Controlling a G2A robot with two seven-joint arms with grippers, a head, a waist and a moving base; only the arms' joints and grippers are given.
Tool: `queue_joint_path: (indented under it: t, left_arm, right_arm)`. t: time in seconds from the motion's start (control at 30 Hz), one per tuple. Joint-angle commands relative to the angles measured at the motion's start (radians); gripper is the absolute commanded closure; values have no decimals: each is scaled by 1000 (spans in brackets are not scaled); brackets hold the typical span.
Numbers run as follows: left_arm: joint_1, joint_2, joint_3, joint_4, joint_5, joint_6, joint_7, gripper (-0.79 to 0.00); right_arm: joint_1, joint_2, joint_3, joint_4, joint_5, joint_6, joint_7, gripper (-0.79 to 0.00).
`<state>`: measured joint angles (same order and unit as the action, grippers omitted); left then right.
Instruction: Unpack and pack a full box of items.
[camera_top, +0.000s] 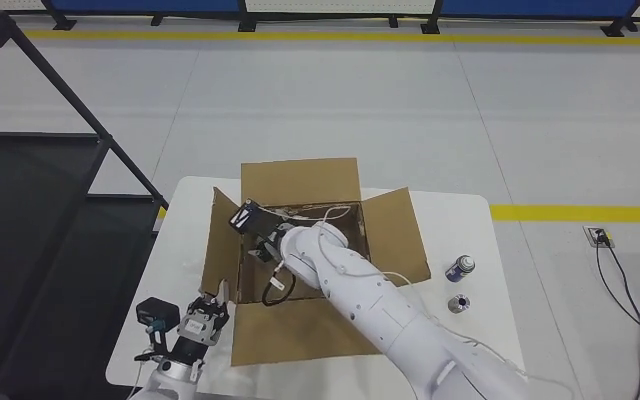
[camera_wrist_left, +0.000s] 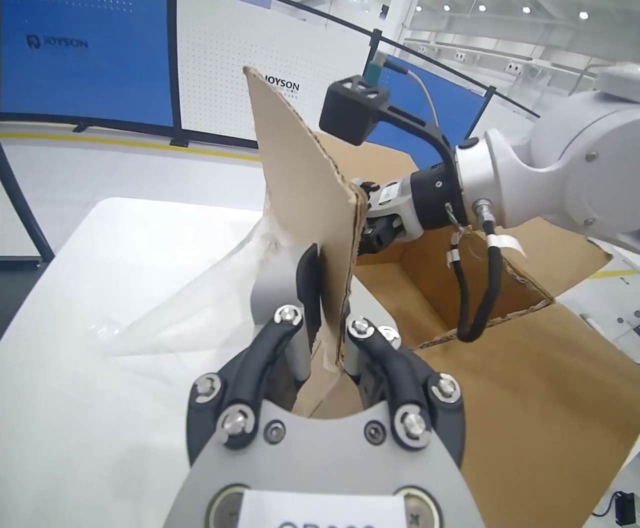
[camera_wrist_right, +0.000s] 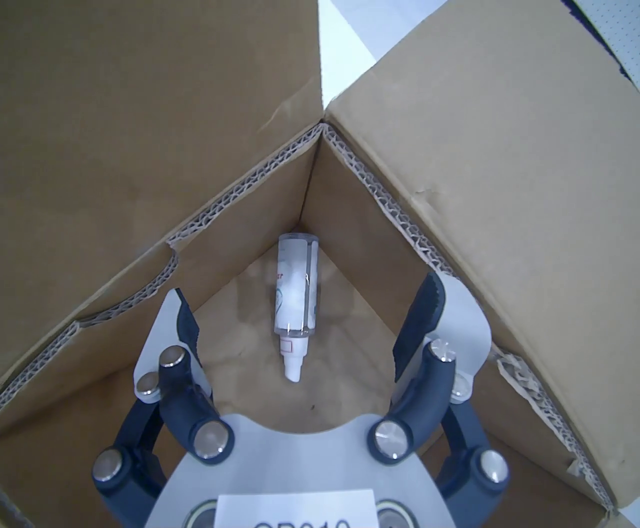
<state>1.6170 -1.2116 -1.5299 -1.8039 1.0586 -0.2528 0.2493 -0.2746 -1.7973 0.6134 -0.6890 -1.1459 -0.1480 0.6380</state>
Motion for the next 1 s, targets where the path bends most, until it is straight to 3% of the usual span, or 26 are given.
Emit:
queue_joint_path:
  t: [0.0, 0.2, 0.4, 0.57, 0.8, 0.97]
  left_arm:
    - [9, 1, -10, -3, -12, -12, -4, 0]
    - [34, 5, -47, -11, -46, -64, -29, 0]
    - [55, 9, -77, -16, -76, -113, -41, 0]
    - [79, 12, -108, -23, -99, -151, -46, 0]
    - [98, 16, -135, -22, -126, -199, -62, 0]
    - [102, 19, -147, -23, -127, -232, -75, 0]
  right_arm:
    - [-1, 1, 3, -3, 2, 17, 15, -785]
    - [-9, 1, 5, -10, 1, 21, 4, -785]
    - [-60, 22, 30, -119, -22, -56, 8, -785]
    - [-192, 68, 70, -377, -108, 4, 136, -785]
    - [-445, 147, 229, -795, -208, 76, 336, -785]
    - [-513, 160, 264, -871, -207, 65, 416, -785]
